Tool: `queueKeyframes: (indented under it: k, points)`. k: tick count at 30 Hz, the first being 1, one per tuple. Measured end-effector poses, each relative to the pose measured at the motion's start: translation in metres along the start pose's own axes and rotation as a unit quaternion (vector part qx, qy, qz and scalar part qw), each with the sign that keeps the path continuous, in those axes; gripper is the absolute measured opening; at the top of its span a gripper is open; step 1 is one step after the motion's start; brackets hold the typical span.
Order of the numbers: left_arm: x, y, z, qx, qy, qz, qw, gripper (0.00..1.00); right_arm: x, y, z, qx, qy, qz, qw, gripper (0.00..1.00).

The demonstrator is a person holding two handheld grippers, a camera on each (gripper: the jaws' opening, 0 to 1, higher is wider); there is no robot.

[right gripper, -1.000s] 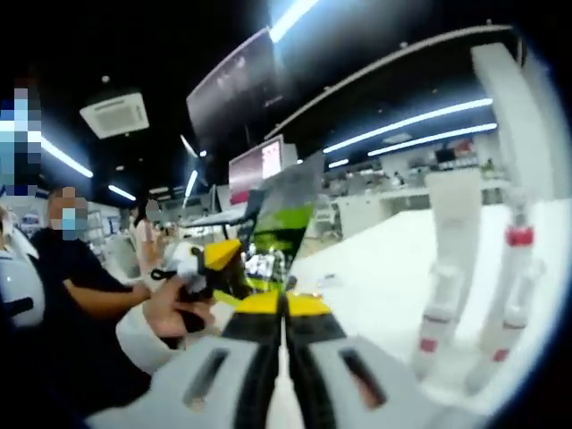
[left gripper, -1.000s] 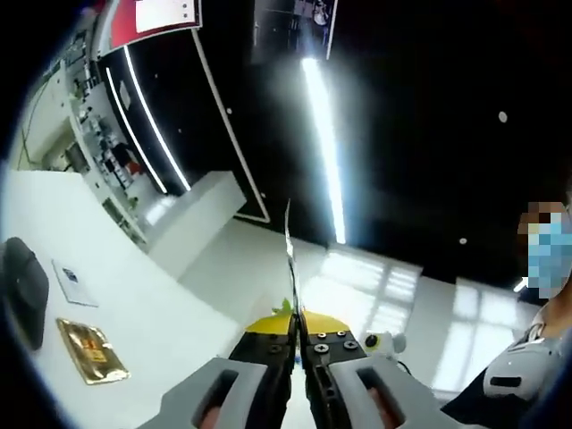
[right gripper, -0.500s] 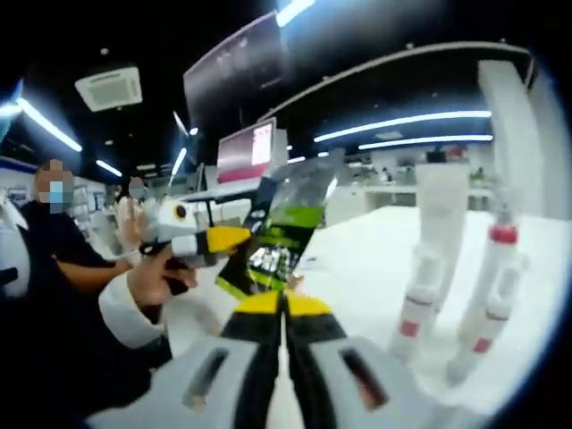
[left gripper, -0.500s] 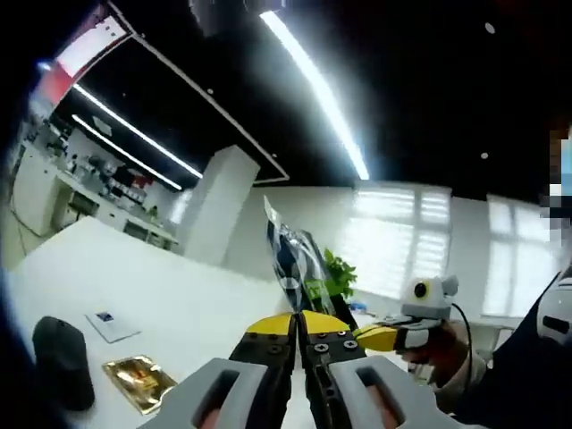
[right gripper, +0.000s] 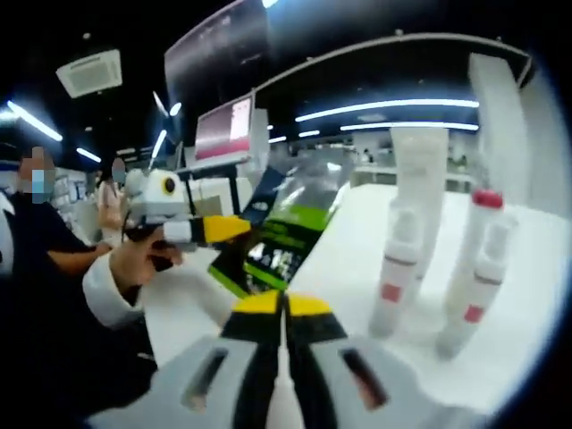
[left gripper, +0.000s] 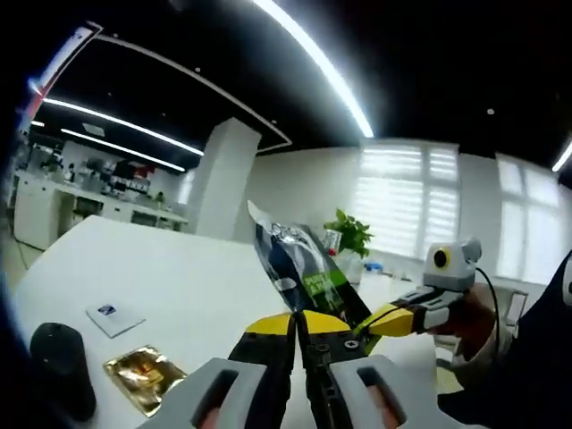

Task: Arrange the skincare products in the storage area until every visible bottle or jar stands upright without overlapping.

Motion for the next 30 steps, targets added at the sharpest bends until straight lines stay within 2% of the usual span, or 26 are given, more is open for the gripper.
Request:
queueKeyframes:
  k: [7,12,22,25,30]
  points:
    - [-0.009,0.0,0.008,0.002,-0.024,0.009,0.9997,0.02,-0.009,0.009,0.004,-0.016,-0.014,0.018,0.9996,0.0]
    - [-0.018,0.0,0.015,0.005,-0.054,0.021,0.9983,0.02,-0.015,0.014,0.004,-0.03,-0.026,0.023,0.9989,0.0]
    - [-0.034,0.001,0.026,0.012,-0.121,0.061,0.9907,0.03,-0.023,0.025,0.008,-0.05,-0.051,0.028,0.9971,0.0]
    - [-0.037,0.002,0.026,0.01,-0.131,0.058,0.9896,0.03,-0.023,0.027,0.009,-0.059,-0.057,0.026,0.9963,0.0]
    - [-0.04,0.005,0.027,0.016,-0.145,0.075,0.9865,0.03,-0.024,0.026,0.008,-0.063,-0.062,0.016,0.996,0.01]
Point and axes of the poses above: the point that each gripper's makers call its tool centre point, and the gripper's own axes: z roughly forward along the fingers, y roughly to its right, x roughly out of its top, the point moved 7 cm from there along -z, roughly backward along the fingers, and after that the axes turned 12 degrees about z, right-handed, at the moved point
